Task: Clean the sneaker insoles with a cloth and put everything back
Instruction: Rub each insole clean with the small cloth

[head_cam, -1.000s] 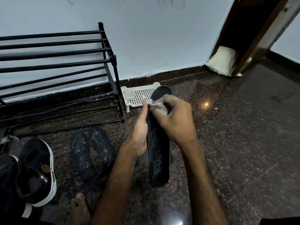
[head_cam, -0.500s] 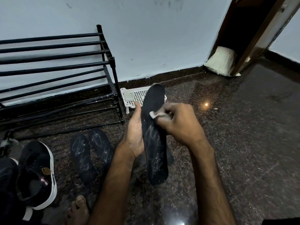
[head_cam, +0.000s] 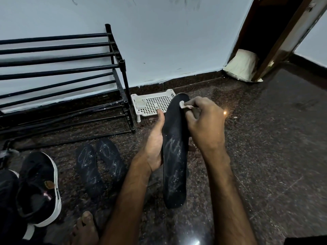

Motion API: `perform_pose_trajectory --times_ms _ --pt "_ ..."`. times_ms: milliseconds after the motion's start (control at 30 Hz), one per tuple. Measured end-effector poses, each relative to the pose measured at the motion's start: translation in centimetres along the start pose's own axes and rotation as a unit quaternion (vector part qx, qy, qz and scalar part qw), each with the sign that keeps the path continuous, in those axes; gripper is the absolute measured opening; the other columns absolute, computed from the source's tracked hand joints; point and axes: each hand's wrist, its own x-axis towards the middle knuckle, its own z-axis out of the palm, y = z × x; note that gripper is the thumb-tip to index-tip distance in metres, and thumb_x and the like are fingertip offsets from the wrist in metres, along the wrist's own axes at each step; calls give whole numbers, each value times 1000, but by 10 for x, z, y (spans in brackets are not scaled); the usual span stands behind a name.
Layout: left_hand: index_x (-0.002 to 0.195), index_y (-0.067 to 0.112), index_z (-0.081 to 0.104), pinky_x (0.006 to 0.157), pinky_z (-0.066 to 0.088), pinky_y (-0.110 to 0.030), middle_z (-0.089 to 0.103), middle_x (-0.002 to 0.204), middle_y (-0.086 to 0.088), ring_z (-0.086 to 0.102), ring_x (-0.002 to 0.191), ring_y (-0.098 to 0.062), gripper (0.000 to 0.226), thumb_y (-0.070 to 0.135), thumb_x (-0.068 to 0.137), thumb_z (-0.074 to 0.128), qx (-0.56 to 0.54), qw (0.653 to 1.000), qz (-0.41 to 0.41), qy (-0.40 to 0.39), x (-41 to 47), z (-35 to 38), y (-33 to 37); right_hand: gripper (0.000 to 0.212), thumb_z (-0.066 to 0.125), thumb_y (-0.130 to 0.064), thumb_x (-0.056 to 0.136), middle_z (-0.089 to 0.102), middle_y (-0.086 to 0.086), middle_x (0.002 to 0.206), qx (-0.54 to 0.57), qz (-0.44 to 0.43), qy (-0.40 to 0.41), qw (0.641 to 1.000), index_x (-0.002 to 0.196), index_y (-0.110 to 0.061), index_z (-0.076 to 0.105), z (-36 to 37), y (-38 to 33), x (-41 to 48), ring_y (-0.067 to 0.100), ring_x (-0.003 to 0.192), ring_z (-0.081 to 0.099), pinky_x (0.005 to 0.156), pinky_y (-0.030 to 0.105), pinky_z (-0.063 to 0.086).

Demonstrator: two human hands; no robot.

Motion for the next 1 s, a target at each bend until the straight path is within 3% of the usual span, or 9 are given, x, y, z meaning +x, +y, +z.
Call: perform_pose_trajectory --times_ms 100,167,333,500,633,700,800,867,1000 --pt "127 7 65 94 54 -49 65 123 -18 63 112 -31 78 71 94 36 -43 999 -14 -7 -2 0 3 5 73 -19 85 69 -11 82 89 -3 -186 978 82 -22 71 -6 -1 -6 1 71 62 68 26 56" --pt "118 9 71 100 48 -50 67 119 -17 64 108 -31 75 70 95 36 -43 999 -21 -11 -2 -3 2 3 74 -21 83 70 -10 79 69 1 -237 969 81 -22 72 -8 0 -8 2 69 64 66 29 56" --pt "129 10 62 97 46 -44 64 120 -13 57 109 -28 62 60 96 48 -43 999 -14 -14 4 -8 -5 5 70 -19 87 65 -7 91 -18 10 31 999 91 -18 68 -5 1 -1 7 78 62 77 28 57" --pt "118 12 71 90 48 -45 67 113 -15 60 103 -29 62 61 96 42 -63 998 -20 -22 2 -8 -4 7 74 -26 83 69 -13 79 59 6 -226 972 78 -25 70 -7 6 -10 1 70 63 68 31 56" --pt "115 12 72 74 54 -44 63 108 -15 57 89 -31 63 64 89 50 -19 998 -42 -49 1 -8 -3 8 70 -20 88 67 -6 94 -23 11 12 1000 96 -18 70 -7 7 -4 6 79 61 78 29 58" --pt "114 12 72 68 56 -44 61 109 -15 58 85 -31 64 66 86 51 -15 997 -46 -57 1 -9 0 8 69 -20 88 66 -6 96 -8 -9 49 999 96 -17 69 -7 4 -3 7 82 61 80 30 57" --pt "113 13 73 67 55 -43 65 107 -14 59 86 -30 64 65 94 40 -42 998 -35 -41 2 -10 4 3 73 -23 84 68 -13 87 75 -2 -197 978 86 -24 72 -11 7 -6 1 78 63 77 33 58" --pt "111 14 74 67 55 -43 67 105 -14 59 86 -31 65 65 94 38 -31 998 -39 -42 1 -11 4 3 75 -22 81 69 -13 81 48 -11 -251 967 82 -25 73 -12 10 -9 0 73 64 73 34 58" --pt "113 13 73 63 57 -45 68 101 -12 66 77 -29 62 65 89 47 -19 997 -42 -63 1 -8 4 6 72 -19 86 65 -8 90 -14 -26 9 1000 92 -18 71 -5 7 -5 4 78 59 74 20 51"
